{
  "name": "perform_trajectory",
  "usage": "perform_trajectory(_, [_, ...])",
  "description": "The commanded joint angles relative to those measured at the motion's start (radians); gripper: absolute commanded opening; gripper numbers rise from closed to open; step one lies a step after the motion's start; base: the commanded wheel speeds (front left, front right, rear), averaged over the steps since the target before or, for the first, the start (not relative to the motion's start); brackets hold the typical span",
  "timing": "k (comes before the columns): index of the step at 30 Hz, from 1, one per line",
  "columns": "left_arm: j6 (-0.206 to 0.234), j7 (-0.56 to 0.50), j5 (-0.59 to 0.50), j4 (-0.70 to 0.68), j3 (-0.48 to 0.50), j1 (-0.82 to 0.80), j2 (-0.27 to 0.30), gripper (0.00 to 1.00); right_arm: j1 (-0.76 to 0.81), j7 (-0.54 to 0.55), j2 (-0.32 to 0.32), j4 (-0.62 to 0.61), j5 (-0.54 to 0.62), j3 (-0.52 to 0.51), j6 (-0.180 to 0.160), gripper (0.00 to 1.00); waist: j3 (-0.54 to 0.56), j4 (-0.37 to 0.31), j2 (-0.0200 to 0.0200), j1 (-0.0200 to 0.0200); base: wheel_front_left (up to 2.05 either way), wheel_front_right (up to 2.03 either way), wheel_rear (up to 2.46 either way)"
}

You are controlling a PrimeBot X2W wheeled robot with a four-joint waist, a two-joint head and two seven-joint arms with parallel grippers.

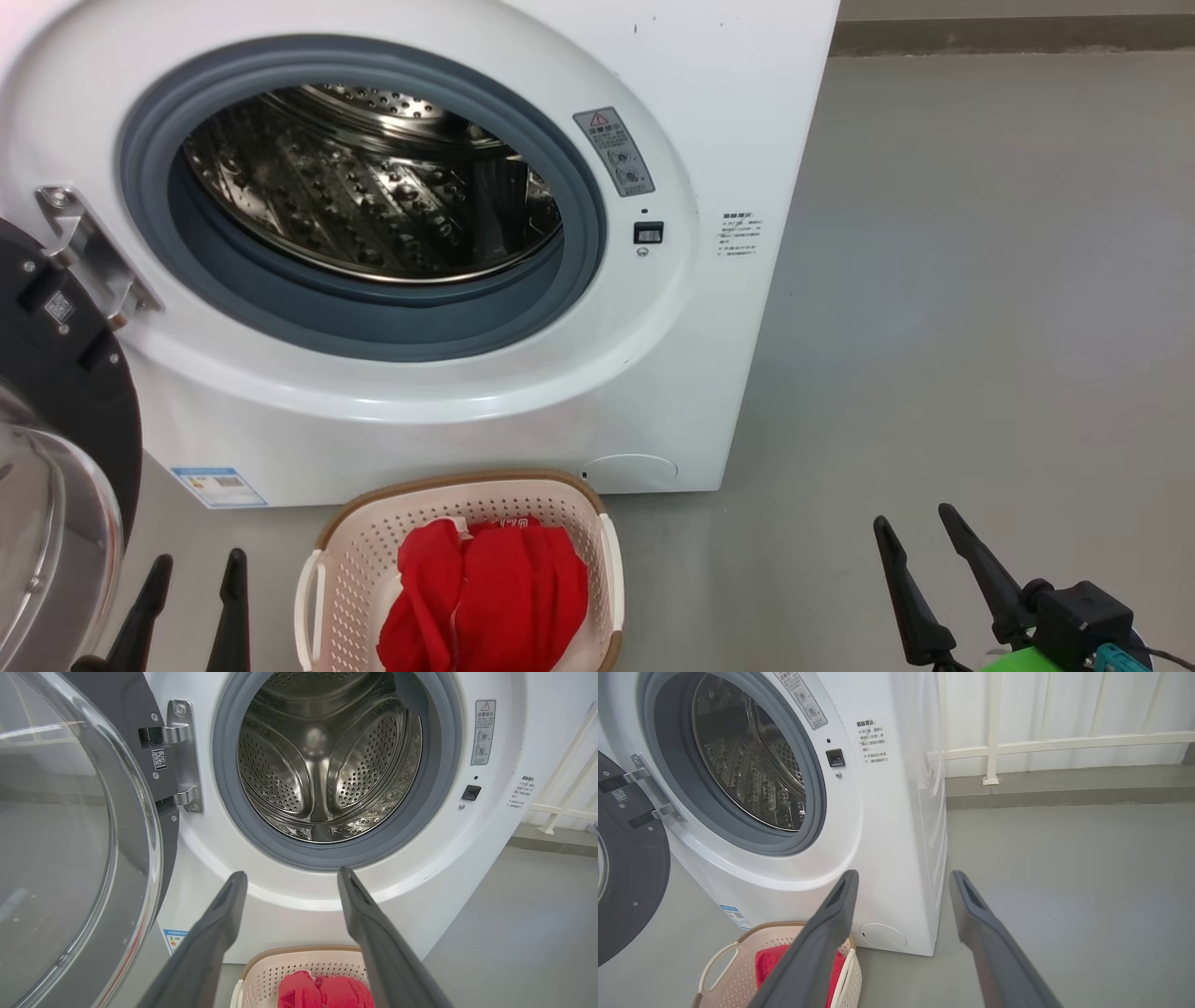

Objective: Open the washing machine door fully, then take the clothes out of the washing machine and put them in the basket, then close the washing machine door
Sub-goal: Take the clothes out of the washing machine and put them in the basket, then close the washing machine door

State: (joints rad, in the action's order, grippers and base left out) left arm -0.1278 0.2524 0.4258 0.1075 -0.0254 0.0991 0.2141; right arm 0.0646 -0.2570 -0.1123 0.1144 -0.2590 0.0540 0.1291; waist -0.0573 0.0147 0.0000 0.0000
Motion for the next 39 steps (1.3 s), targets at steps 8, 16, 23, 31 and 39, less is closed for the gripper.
perform_trajectory(8, [-0.003, 0.009, -0.011, -0.031, 0.037, 0.003, 0.009, 1.0, 0.003, -0.005, -0.021, -0.019, -0.02, 0.03, 0.002, 1.0, 0.012, 0.0, 0.0, 0.0, 0.0, 0.0, 0.0])
perform_trajectory(16, [-0.003, 0.009, -0.017, -0.022, 0.04, 0.01, 0.002, 1.0, 0.009, -0.005, -0.023, -0.019, -0.023, 0.028, 0.002, 1.0, 0.019, 0.004, 0.0, 0.0, -0.11, 0.11, 0.0])
perform_trajectory(23, [-0.003, 0.009, -0.02, -0.022, 0.039, 0.011, -0.001, 1.0, 0.009, -0.005, -0.023, -0.017, -0.025, 0.029, 0.002, 1.0, 0.018, 0.008, 0.0, 0.0, -0.78, 0.78, 0.0])
perform_trajectory(31, [-0.003, 0.009, -0.021, -0.022, 0.044, 0.015, -0.003, 1.0, 0.009, -0.005, -0.02, -0.015, -0.023, 0.028, 0.002, 1.0, 0.019, 0.015, 0.0, 0.0, -0.94, 0.94, 0.0])
perform_trajectory(39, [-0.003, 0.009, -0.004, -0.023, 0.04, 0.018, -0.005, 1.0, 0.01, -0.005, -0.015, -0.014, -0.023, 0.028, 0.002, 1.0, 0.02, 0.02, 0.0, 0.0, -0.87, 0.86, 0.01])
